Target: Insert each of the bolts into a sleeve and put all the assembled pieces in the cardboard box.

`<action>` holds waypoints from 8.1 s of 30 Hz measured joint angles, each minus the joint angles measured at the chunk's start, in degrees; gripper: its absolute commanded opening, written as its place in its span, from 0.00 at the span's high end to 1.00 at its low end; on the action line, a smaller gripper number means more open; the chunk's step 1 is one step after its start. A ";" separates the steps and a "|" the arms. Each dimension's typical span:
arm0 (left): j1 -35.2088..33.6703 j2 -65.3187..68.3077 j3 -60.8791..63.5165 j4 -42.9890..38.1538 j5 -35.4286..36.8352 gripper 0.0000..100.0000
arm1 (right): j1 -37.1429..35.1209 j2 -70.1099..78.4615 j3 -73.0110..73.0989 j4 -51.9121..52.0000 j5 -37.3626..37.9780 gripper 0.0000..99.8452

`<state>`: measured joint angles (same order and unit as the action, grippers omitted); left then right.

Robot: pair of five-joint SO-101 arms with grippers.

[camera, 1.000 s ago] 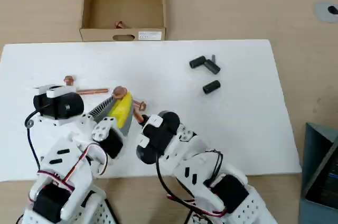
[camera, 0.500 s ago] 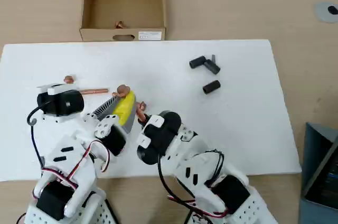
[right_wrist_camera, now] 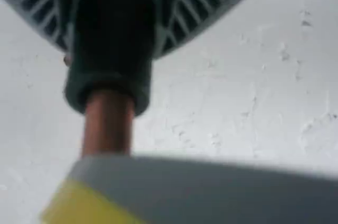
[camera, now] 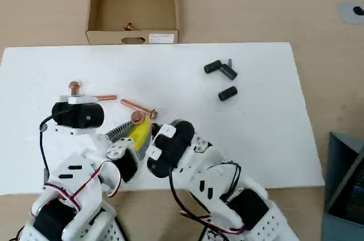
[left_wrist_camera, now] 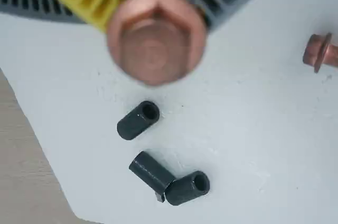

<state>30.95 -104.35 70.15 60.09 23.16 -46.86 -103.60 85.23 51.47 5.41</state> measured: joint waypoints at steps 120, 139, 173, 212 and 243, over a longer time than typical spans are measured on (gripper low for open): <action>-41.32 0.09 22.59 6.68 -28.48 1.00 | 24.79 167.91 -155.96 -5.54 3.69 0.87; -41.32 0.09 22.59 6.68 -28.40 1.00 | 24.79 168.35 -178.02 26.20 3.69 0.87; -41.32 0.09 22.59 6.68 -28.40 1.00 | 31.56 138.02 -153.93 49.85 2.99 0.87; -41.32 0.09 22.59 6.68 -28.40 1.00 | 42.99 161.14 -147.96 47.74 30.15 0.82; -41.32 0.09 22.59 6.68 -28.40 1.00 | 45.19 165.80 -157.80 49.58 30.77 0.99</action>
<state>-10.37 -104.26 92.75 66.77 -5.23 -1.67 62.20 -72.57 101.05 36.18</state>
